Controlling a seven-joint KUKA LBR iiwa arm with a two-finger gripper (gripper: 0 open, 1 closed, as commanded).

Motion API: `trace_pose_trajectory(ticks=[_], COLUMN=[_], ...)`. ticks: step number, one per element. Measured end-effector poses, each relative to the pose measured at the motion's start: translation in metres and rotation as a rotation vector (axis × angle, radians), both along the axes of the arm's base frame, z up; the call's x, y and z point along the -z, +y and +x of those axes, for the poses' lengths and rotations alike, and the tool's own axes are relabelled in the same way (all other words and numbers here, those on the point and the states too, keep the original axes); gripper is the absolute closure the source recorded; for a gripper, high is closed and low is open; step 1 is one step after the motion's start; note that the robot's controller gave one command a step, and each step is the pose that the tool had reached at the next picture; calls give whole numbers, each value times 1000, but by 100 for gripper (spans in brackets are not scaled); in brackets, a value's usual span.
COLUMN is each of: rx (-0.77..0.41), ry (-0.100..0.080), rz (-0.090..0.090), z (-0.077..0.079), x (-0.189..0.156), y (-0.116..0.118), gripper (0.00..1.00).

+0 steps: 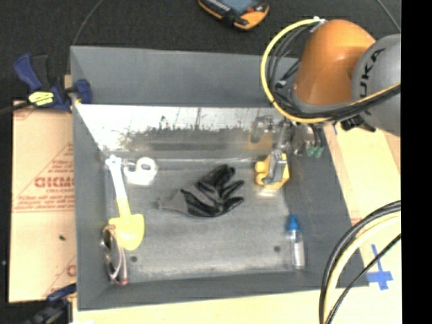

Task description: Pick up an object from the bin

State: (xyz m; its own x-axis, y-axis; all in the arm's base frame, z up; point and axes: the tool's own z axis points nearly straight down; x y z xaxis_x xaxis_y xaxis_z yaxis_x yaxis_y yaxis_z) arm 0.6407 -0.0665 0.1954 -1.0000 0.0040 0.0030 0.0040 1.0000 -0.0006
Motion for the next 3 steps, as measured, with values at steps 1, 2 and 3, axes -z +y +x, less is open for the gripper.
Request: trace_pose_trajectory(ticks=[1,2,3], rx=[-2,-80,-73], ry=[-8,2,-15], rz=[-1,2,-1], z=[1,-5,-21], x=[-5,129,55], y=[0,70,78], gripper=[0,0,0])
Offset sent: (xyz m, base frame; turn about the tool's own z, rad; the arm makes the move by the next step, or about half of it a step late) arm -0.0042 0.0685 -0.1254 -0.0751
